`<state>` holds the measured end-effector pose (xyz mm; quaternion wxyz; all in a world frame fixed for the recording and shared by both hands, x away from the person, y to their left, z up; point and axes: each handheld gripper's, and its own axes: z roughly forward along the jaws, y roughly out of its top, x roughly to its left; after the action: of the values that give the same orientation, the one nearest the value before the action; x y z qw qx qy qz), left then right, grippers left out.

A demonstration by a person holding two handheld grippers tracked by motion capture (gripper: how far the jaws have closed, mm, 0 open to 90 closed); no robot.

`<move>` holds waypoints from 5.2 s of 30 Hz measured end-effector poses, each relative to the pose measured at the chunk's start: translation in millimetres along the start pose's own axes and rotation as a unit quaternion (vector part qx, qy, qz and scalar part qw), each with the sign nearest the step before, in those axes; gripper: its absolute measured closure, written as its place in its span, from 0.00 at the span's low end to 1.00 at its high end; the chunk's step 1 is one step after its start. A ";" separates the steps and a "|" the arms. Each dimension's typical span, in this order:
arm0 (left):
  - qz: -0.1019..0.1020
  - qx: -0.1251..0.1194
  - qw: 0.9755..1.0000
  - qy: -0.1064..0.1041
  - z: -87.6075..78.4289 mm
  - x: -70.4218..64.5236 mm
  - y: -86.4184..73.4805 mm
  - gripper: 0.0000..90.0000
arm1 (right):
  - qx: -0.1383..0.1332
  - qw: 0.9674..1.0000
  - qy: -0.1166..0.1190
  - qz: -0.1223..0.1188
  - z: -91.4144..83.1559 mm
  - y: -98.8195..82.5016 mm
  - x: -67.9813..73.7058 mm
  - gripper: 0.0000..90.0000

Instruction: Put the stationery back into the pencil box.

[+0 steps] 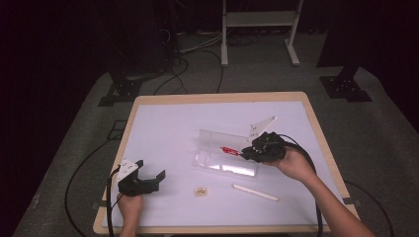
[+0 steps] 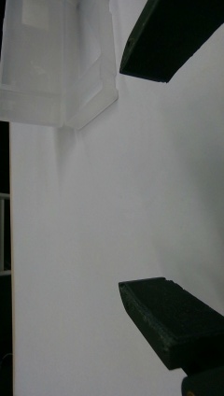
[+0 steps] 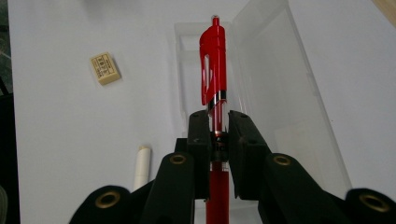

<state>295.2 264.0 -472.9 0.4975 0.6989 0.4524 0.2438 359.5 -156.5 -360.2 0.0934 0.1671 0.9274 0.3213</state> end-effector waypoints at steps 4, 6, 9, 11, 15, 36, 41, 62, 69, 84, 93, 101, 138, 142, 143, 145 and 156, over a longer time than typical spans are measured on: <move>-0.001 -0.001 1.000 0.000 -0.2 -0.1 -0.1 0.00 | 0.002 1.000 0.002 -0.003 5.1 2.4 -1.9 0.88; -0.001 0.001 1.000 0.000 0.0 0.1 0.0 0.00 | 0.005 1.000 0.003 -0.002 8.4 3.1 -3.0 0.88; 0.000 0.001 1.000 0.000 0.2 0.0 0.0 0.00 | 0.006 1.000 0.006 0.000 13.6 3.3 -5.8 0.88; 0.000 0.000 1.000 0.000 0.1 0.0 0.0 0.00 | 0.008 1.000 0.007 0.000 16.6 3.5 -7.5 0.88; 0.000 0.000 1.000 0.000 -0.1 -0.2 -0.1 0.00 | 0.009 1.000 0.009 0.003 21.6 4.6 -9.0 0.88; 0.001 0.002 1.000 -0.001 -0.1 0.2 0.0 0.00 | 0.021 1.000 0.017 0.010 43.9 3.6 -16.3 0.88; 0.002 0.000 1.000 -0.001 -0.3 0.4 -0.1 0.00 | 0.020 1.000 0.018 0.010 47.7 3.3 -17.8 0.88; 0.000 0.001 1.000 -0.002 -0.1 0.6 0.0 0.00 | 0.037 0.999 0.022 0.010 65.6 1.7 -20.9 0.88; 0.001 0.002 1.000 -0.002 0.0 0.8 0.1 0.00 | 0.043 0.999 0.025 0.007 71.6 1.9 -21.0 0.88; 0.001 0.001 1.000 -0.003 -0.1 0.7 0.1 0.00 | 0.058 0.998 0.030 0.009 83.5 -1.2 -22.6 0.88; 0.000 0.002 1.000 -0.003 -0.2 1.0 0.2 0.00 | 0.068 0.997 0.037 0.022 92.3 -9.2 -23.3 0.87; 0.000 0.000 1.000 -0.003 -0.4 0.7 0.1 0.00 | 0.071 0.997 0.036 0.023 95.8 -10.0 -23.9 0.87; 0.002 0.002 1.000 -0.001 0.1 0.3 0.0 0.00 | 0.035 0.998 0.037 0.043 66.6 -20.4 -21.0 0.77; 0.002 0.002 1.000 -0.001 0.3 0.4 0.1 0.00 | 0.028 0.998 0.038 0.045 61.4 -23.9 -17.8 0.76; 0.003 0.002 1.000 -0.001 0.4 0.4 0.1 0.00 | 0.025 0.998 0.039 0.043 60.3 -24.8 -17.1 0.76; 0.003 0.002 1.000 -0.001 0.3 0.3 0.1 0.00 | 0.025 0.998 0.035 0.041 58.1 -26.0 -15.0 0.75; 0.003 0.003 1.000 0.000 0.2 0.3 0.1 0.00 | 0.013 0.999 0.034 0.035 43.2 -34.1 -4.5 0.74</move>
<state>295.5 264.1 -472.9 0.4950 0.7016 0.4511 0.2435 367.2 -158.9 -414.8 0.0480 0.1896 0.9277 0.3179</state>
